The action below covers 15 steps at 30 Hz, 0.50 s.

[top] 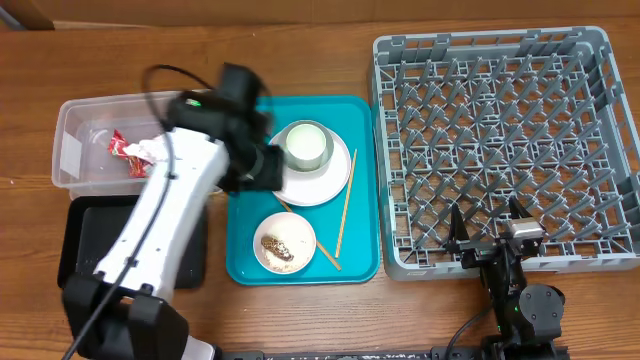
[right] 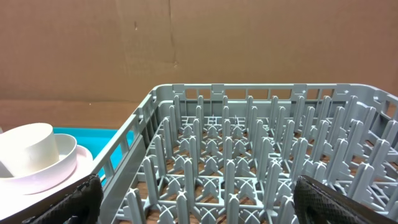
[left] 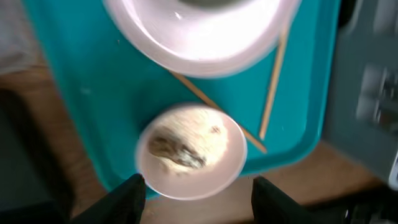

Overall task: Sort waste into correct bins and load items into the dishwasher
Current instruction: 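Grasp the rim of the pink bowl of rice with the left gripper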

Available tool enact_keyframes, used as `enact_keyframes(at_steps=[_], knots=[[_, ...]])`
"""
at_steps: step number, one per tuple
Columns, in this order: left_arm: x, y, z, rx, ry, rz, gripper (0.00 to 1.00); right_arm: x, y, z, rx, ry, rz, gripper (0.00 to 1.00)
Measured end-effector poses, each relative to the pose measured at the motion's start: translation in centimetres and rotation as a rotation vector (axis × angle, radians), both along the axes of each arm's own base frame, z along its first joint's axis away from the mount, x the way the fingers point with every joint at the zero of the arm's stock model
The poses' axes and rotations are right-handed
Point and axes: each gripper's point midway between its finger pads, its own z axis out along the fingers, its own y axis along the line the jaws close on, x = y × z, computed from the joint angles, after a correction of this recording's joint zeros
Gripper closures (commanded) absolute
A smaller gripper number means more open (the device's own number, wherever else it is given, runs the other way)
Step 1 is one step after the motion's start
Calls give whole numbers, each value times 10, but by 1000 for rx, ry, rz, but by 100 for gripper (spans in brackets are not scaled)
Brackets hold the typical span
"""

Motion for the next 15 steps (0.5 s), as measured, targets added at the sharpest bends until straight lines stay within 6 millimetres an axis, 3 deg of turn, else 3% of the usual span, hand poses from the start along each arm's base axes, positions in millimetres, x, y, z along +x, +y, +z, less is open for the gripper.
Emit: enact_keyframes(at_steps=[3, 8, 11, 15], knots=[[-25, -30, -19, 5, 43, -105, 48, 0, 0, 0, 0, 0, 0, 0], [-54, -63, -48, 10, 70, -196, 55, 0, 0, 0, 0, 0, 0, 0], [-65, -74, -61, 31, 69, -210, 57, 0, 0, 0, 0, 0, 0, 0], [-75, -71, -75, 108, 66, -167, 56, 0, 0, 0, 0, 0, 0, 0]])
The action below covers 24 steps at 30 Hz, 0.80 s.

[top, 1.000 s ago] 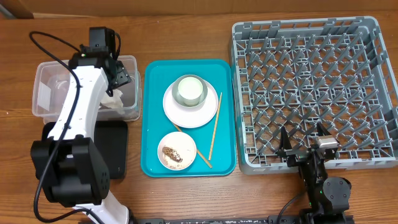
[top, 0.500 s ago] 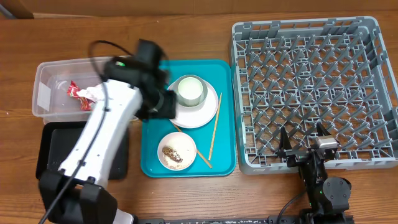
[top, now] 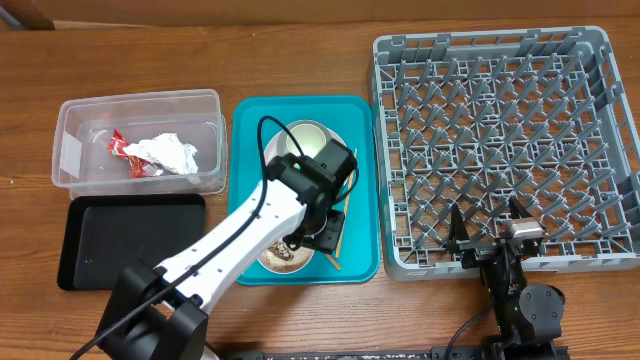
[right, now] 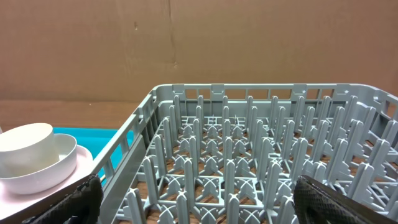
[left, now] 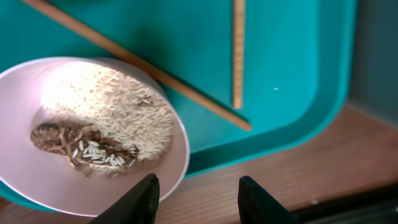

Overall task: Sort waste into correct bins and load items into the dishwasher
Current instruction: 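Grasp the rim of the pink bowl of rice with the left gripper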

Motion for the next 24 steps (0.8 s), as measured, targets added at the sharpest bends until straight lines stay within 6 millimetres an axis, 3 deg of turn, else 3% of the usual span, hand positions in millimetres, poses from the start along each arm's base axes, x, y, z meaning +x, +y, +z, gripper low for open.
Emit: enact_keyframes(at_steps=[12, 14, 17, 24], knots=[[-5, 2, -38, 40, -52, 115, 60, 0, 0, 0, 0, 0, 0, 0], [-5, 2, -41, 40, -54, 123, 64, 0, 0, 0, 0, 0, 0, 0], [-3, 2, -42, 38, -66, 135, 78, 0, 0, 0, 0, 0, 0, 0], [9, 1, -44, 36, -123, 142, 79, 0, 0, 0, 0, 0, 0, 0]])
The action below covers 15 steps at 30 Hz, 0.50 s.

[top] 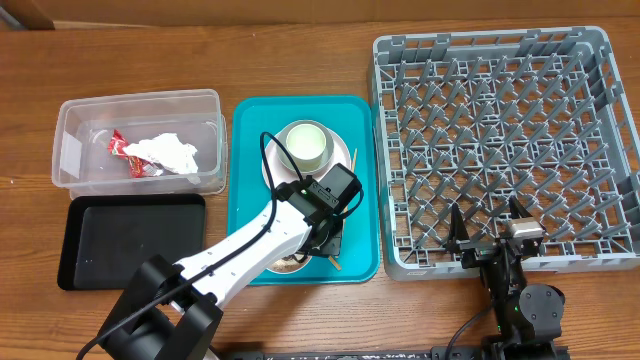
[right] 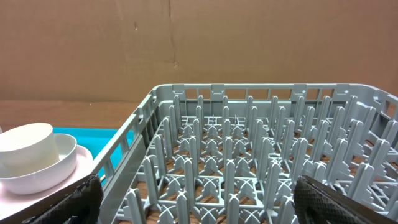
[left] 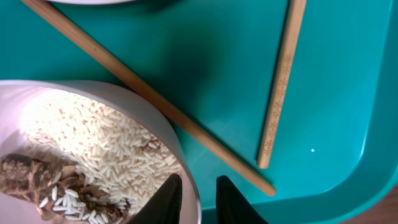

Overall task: Sort waste into correct bins and load items into the dishwasher
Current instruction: 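Grasp the rim of the pink bowl of rice with the left gripper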

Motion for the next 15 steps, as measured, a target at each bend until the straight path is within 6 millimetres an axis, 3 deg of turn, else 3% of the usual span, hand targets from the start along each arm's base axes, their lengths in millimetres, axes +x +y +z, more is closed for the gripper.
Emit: enact_keyframes(at_steps=[15], knots=[[3, 3, -4, 13, -23, 2, 81, 0, 0, 0, 0, 0, 1, 0]])
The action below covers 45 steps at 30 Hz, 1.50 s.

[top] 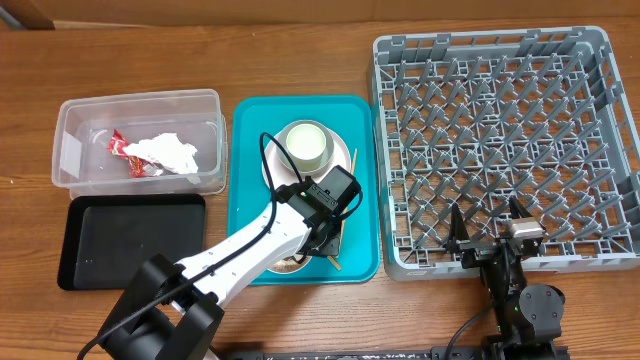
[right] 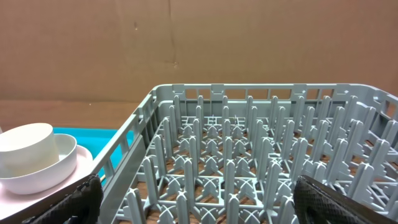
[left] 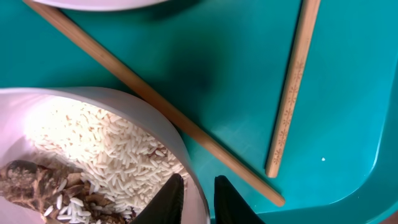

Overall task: Sort waste into correct bins and load items into the dishwasher
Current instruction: 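Grasp the rim of the pink bowl of rice with the left gripper, then carry the pink bowl over the black tray and tip out the rice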

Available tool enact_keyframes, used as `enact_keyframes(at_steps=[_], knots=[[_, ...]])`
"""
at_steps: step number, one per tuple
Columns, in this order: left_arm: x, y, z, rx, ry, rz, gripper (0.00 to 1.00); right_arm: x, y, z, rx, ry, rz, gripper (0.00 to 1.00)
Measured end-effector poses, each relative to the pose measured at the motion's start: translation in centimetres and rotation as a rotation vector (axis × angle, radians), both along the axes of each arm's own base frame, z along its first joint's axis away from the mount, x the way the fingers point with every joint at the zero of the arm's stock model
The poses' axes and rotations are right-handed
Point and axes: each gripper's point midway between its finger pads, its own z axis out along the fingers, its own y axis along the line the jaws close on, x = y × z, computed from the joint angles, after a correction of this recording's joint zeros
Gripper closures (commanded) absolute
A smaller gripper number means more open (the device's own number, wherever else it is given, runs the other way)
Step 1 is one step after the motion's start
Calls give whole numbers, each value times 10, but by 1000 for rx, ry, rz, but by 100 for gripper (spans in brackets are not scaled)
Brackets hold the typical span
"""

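Observation:
On the teal tray (top: 250,130), a white bowl of rice with brown scraps (left: 93,143) sits at the near end. My left gripper (left: 198,198) is shut on its right rim, one finger inside and one outside. In the overhead view the arm hides most of the bowl (top: 285,264). Two wooden chopsticks (left: 292,93) (left: 143,93) lie on the tray beside the bowl. A white cup on a plate (top: 307,145) stands at the tray's far end. My right gripper (right: 199,196) rests open at the near edge of the grey dish rack (top: 500,140), holding nothing.
A clear bin (top: 75,120) holding a red wrapper and crumpled paper stands left of the tray. In front of that bin lies a black tray (top: 130,240). The rack fills the right side of the wooden table.
Almost nothing has changed. My left gripper still pinches the bowl's rim, and its view has shifted only slightly. The right arm has not moved.
My left gripper was open above the tray near the plate and bowl. Then it was low over the bowl's right rim, still open. Then its fingers were shut on that rim, where they remain. The right gripper stayed at the rack throughout.

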Motion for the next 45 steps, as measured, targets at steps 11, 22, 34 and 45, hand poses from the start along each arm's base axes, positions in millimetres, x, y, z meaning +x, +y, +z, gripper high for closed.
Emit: enact_keyframes(at_steps=[11, 22, 34, 45], knots=[[1, -1, 0, -4, -5, 0, 89, 0, 0, 0, 0, 0, -1, 0], [4, 0, 1, 0, -18, 5, 96, 0, 0, 0, 0, 0, 0, 0], [15, 28, 62, 137, -26, 40, 96, 0, 0, 0, 0, 0, -1, 0], [51, 92, 105, 80, -58, 225, 96, 0, 0, 0, 0, 0, 0, 0]])
